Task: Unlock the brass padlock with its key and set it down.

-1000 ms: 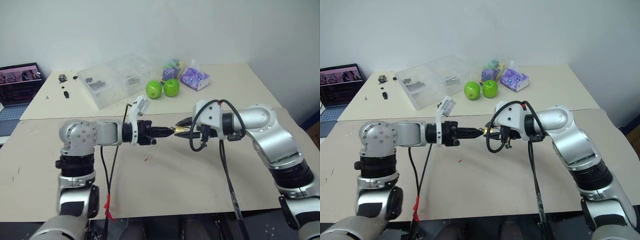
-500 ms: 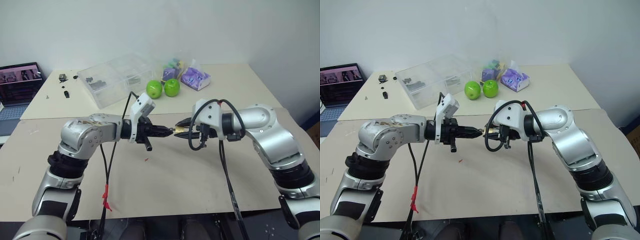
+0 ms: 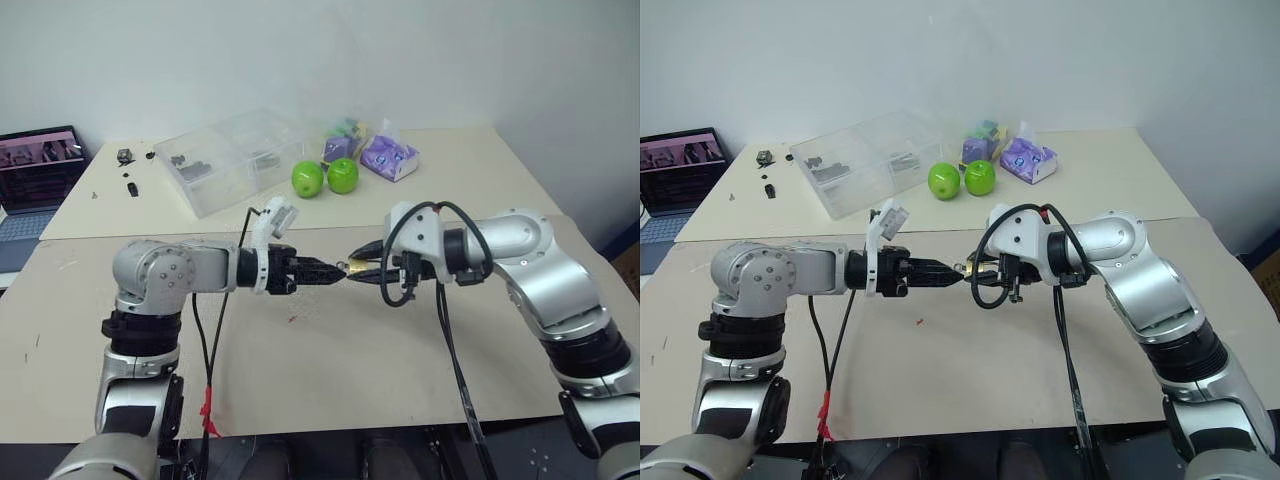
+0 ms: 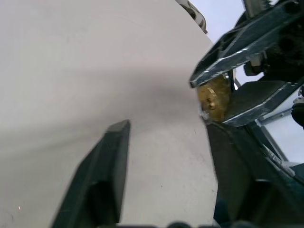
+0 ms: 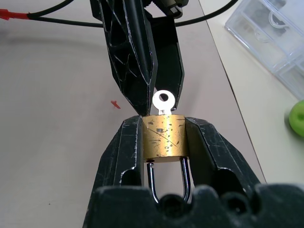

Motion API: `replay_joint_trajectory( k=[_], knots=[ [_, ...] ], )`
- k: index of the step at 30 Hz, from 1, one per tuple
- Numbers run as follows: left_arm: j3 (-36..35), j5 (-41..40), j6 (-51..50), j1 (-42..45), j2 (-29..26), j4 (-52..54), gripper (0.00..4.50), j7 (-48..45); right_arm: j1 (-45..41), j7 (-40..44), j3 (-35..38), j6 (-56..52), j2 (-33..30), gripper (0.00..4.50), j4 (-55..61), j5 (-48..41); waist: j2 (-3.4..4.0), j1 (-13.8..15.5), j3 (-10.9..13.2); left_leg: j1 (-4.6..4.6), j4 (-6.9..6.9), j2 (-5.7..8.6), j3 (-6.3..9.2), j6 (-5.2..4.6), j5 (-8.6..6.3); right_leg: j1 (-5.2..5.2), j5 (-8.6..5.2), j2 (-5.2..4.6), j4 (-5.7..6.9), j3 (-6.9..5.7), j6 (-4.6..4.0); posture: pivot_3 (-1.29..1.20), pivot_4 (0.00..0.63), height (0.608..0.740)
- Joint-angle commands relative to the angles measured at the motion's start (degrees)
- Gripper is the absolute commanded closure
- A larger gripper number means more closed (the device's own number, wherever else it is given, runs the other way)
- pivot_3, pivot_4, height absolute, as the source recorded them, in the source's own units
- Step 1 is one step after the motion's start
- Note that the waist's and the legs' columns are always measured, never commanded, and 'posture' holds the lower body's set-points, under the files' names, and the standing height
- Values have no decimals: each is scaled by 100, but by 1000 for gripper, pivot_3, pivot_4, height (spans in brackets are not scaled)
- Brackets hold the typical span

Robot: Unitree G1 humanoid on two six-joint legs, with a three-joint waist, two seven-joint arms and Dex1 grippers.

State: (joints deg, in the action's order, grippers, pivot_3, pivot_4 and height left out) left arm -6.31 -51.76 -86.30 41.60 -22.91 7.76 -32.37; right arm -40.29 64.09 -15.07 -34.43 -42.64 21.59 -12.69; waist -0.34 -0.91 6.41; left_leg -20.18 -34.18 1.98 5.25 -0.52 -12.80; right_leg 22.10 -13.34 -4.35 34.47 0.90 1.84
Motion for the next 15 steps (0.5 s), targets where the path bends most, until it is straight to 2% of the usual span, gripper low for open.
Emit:
replay_joint_trajectory(
  k=[1, 8, 15],
  knots=[
    [-288, -525, -390, 104, 303, 197, 1261, -57, -153, -58, 97, 10, -36, 3596, 91, -9, 1, 20, -1, 0, -1, 2, -1, 1, 0, -1, 0, -3, -1, 0, 0, 0, 150, 740],
    [-782, -782, -620, 291, 709, -40, 1261, 410, -139, -63, 73, 47, -57, 3596, 57, 16, -1, 13, 0, 0, -1, 1, -1, 2, 1, -2, 0, -3, -2, 0, 0, 0, 150, 740],
    [-981, -1064, -620, 370, 683, -192, 1261, 751, -58, -67, 77, 95, -83, 3596, 17, 40, -1, 14, 0, 0, -1, 2, -1, 3, 1, -2, 1, -5, -2, 4, -1, 0, 150, 740]
  ],
)
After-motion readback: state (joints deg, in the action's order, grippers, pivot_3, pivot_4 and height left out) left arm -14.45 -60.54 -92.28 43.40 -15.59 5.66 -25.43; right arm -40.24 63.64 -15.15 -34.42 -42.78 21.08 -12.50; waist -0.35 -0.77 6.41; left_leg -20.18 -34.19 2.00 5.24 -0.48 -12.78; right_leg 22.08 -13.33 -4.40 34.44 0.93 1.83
